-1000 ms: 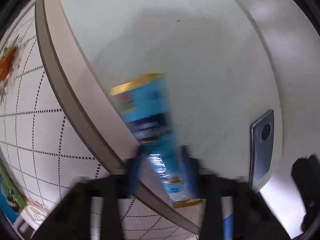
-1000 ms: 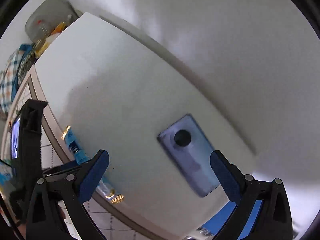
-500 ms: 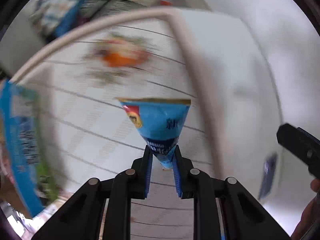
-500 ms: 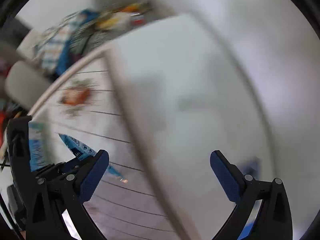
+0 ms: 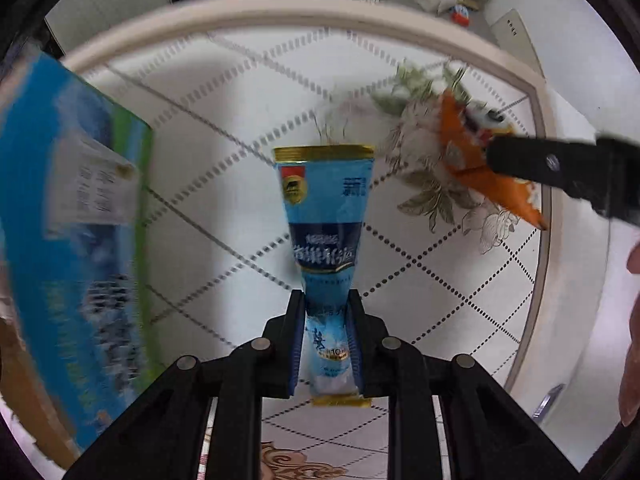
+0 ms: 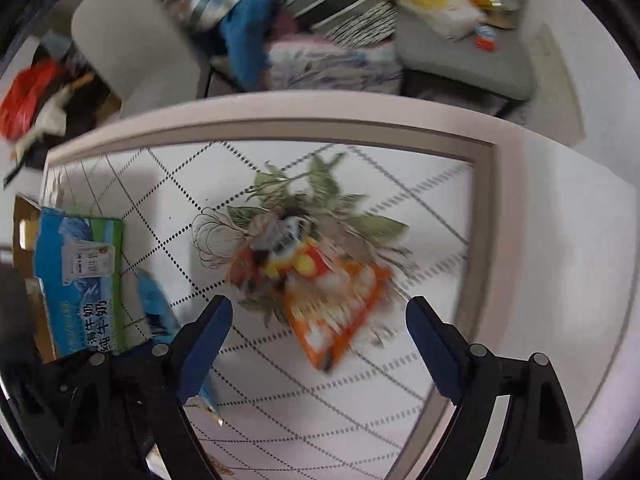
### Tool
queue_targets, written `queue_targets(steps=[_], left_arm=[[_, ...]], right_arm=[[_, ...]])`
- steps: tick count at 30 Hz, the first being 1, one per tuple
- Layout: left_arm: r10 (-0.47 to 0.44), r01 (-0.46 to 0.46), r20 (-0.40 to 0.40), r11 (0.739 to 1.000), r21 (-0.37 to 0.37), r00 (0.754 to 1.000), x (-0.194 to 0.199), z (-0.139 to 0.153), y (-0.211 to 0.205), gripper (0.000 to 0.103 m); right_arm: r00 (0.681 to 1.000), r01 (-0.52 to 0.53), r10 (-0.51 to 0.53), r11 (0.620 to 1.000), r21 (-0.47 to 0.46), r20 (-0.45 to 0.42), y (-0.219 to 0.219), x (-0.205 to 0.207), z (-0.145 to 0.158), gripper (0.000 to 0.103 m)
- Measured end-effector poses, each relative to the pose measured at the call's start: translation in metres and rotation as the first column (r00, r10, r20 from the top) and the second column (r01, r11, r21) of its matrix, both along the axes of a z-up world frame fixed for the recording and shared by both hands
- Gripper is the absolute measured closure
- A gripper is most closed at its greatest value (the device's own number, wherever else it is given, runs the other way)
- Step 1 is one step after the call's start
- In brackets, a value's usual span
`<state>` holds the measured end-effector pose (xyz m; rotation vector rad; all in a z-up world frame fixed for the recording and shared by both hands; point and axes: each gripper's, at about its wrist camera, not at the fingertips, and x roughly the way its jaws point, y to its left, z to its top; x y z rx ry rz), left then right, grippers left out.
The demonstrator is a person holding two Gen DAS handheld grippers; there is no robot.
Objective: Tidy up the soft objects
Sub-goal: 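Carry the pouch and panda bag over the box and open both tools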
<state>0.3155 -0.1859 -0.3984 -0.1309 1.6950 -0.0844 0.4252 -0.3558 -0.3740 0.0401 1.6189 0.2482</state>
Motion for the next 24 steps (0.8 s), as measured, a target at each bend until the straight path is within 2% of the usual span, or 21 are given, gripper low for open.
queue_targets(steps=[2, 3, 5, 6, 8, 10, 14, 18, 24], left_arm=[[-0.029, 0.029, -0.038, 0.999, 0.015, 0.999, 0.001, -0.013, -0.004, 0.079], [-0.044, 0.044, -0.039, 0.999, 0.015, 0.998, 0.001, -0.015, -0.007, 0.074], [-0.077, 0.077, -0.033, 0.997, 0.005, 0.997, 0.002, -0.016, -0.013, 0.066], [-0.097, 0.097, -0.023, 0.995, 0.011, 0.995, 0.002, -0.015, -0.016, 0.066], [-0.103, 0.103, -0.01, 0.995, 0.016, 0.995, 0.003, -0.016, -0.021, 0.066], [-0.107, 0.107, -0.003, 0.994, 0.037, 0.994, 0.004, -0.015, -0.024, 0.084], [-0.086, 0.086, -0.008, 0.996, -0.005, 0.996, -0.007, -0.006, -0.023, 0.088], [-0.098, 0.099, 0.054, 0.995, -0.013, 0.994, -0.018, 0.024, -0.013, 0.089], [-0.089, 0.105, 0.152, 0.99, -0.099, 0.984, -0.039, 0.087, 0.004, 0.089]], right_arm=[[0.998, -0.046, 0.045, 0.999, -0.009, -0.053, 0.011, 0.008, -0.017, 0.013], [0.996, -0.06, 0.059, 0.998, -0.02, -0.067, 0.013, 0.007, -0.022, 0.027], [0.994, -0.083, 0.079, 0.995, -0.058, -0.075, 0.017, 0.008, -0.029, 0.031], [0.994, -0.094, 0.089, 0.992, -0.081, -0.06, 0.019, 0.008, -0.029, 0.048], [0.996, -0.084, 0.079, 0.991, -0.107, -0.045, 0.018, 0.008, -0.027, 0.057], [0.997, -0.076, 0.073, 0.993, -0.095, -0.034, 0.018, 0.005, -0.023, 0.067], [0.999, -0.037, 0.035, 0.994, -0.104, -0.02, 0.012, -0.008, -0.016, 0.07], [0.999, 0.04, -0.04, 0.996, -0.08, 0.006, 0.0, -0.032, -0.004, 0.071], [0.988, 0.135, -0.133, 0.991, -0.021, 0.076, -0.011, -0.071, 0.033, 0.071]])
